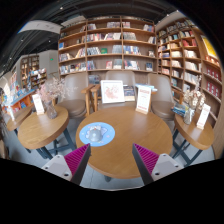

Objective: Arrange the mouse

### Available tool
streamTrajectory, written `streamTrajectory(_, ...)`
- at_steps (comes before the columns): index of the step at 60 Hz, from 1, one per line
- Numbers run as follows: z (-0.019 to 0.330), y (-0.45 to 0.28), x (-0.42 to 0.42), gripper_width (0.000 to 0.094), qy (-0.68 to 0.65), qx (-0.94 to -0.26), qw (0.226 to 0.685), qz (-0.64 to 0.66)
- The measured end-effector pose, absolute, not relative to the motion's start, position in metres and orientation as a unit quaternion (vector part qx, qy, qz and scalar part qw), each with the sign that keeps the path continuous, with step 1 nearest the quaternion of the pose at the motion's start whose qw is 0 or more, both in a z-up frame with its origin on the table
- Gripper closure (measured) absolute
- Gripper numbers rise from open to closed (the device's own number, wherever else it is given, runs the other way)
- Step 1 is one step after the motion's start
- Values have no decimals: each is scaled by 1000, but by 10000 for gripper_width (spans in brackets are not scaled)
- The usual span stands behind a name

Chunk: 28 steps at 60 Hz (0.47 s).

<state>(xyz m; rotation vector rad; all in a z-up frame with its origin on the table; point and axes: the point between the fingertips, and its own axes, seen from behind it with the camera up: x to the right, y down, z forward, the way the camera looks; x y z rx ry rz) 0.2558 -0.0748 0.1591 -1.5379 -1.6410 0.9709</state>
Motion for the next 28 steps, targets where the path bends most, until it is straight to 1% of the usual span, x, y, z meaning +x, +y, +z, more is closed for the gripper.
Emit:
streamTrajectory(6, 154, -55, 282, 80, -627, -593, 353, 360)
streamTrajectory(15, 142, -46, 306, 87, -635, -590, 353, 352)
streamTrajectory(22, 137, -40, 313, 86, -637, -589, 355, 349)
streamTrajectory(28, 139, -38, 309, 84, -636, -583, 361, 354)
